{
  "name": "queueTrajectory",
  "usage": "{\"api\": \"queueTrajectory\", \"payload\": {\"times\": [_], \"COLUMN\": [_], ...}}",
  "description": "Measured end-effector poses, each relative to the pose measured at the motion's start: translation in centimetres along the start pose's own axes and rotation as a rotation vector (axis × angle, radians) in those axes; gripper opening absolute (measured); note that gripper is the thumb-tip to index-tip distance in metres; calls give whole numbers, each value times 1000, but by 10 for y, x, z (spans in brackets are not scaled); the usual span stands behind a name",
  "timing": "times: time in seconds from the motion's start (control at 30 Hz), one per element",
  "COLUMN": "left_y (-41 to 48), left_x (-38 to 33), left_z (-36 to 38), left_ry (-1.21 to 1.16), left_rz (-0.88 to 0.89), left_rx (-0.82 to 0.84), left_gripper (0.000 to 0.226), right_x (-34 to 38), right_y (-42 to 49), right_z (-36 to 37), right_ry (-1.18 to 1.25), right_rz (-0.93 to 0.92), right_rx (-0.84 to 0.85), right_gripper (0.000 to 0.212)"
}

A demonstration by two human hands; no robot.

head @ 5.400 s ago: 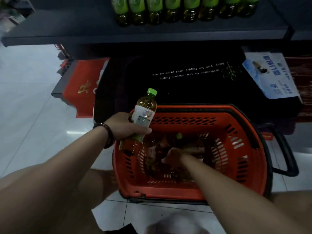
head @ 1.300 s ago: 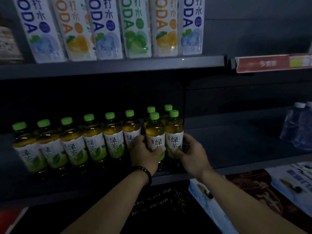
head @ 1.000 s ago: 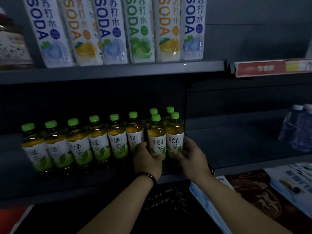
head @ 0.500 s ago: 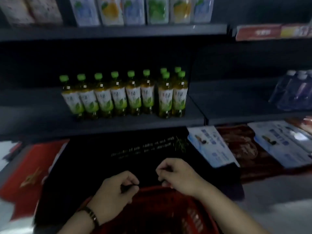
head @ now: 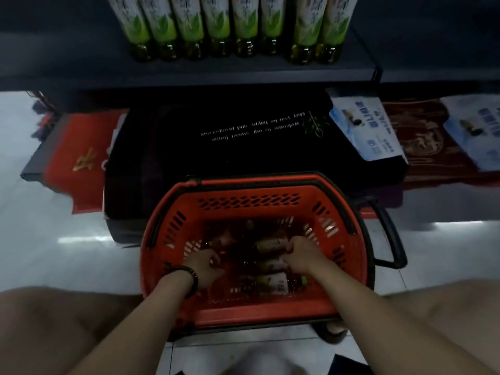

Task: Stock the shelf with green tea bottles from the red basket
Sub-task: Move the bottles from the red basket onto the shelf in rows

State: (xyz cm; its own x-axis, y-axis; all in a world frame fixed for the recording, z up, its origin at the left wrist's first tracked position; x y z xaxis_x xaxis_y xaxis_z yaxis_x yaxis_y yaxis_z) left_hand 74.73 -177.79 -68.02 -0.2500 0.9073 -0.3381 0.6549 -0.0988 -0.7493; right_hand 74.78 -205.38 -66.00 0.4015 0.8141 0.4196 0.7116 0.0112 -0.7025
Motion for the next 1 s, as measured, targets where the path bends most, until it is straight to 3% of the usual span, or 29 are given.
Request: {"api": "queueTrajectory", "payload": {"times": [0.07, 0.13, 0.2, 0.33, 0.37, 0.47, 0.6, 0.73, 0.87, 0.93, 1.0], "left_y": [12, 26, 42, 157, 178, 165, 145, 156, 153, 145, 137], "left_x": [-2, -6, -11, 29, 40, 25, 0, -8, -7, -4, -1], "left_z": [1, 0, -4, 28, 37, 30, 23, 35, 44, 39, 30], "left_ry": [-4, -49, -116, -91, -61, -8, 32, -2, -116, 67, 63], "left_rz": [-30, -46, -79, -90, -100, -125, -225, -335, -290, -316, -292], "left_rx": [-1, 12, -21, -98, -82, -52, -87, -92, -110, -126, -93], "left_gripper": [50, 59, 63, 95, 96, 65, 64, 72, 72, 74, 67], "right_x": [0, 4, 13, 19, 15, 6, 4, -6, -10, -14, -20], "right_y": [12, 34, 52, 84, 89, 105, 118, 122, 121, 119, 116], "right_z": [2, 8, 12, 18, 22, 31, 31, 48, 44, 36, 30], "right_ry": [-60, -183, -347, -591, -647, -798, -786, -676, -632, -572, -493], "right_rz": [5, 26, 5, -126, -134, -133, -49, 71, 109, 129, 133], "right_rx": [-33, -26, -42, 12, 58, 126, 151, 174, 187, 207, 217], "right_gripper": [20, 58, 76, 73, 73, 72, 57, 68, 68, 64, 61]}}
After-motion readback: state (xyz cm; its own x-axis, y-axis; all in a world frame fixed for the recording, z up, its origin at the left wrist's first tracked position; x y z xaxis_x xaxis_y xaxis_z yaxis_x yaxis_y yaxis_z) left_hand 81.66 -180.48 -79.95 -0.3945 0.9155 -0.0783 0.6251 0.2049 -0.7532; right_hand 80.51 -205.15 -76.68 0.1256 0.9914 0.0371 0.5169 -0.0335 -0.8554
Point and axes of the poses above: each hand's wrist, its own y-axis towards the middle knuckle, its own z-axis out of the palm, x = y × z, the point moved 2 cm from there along y, towards the middle knuckle, and after that the axes turned 7 degrees about x, right-handed, at the moved point
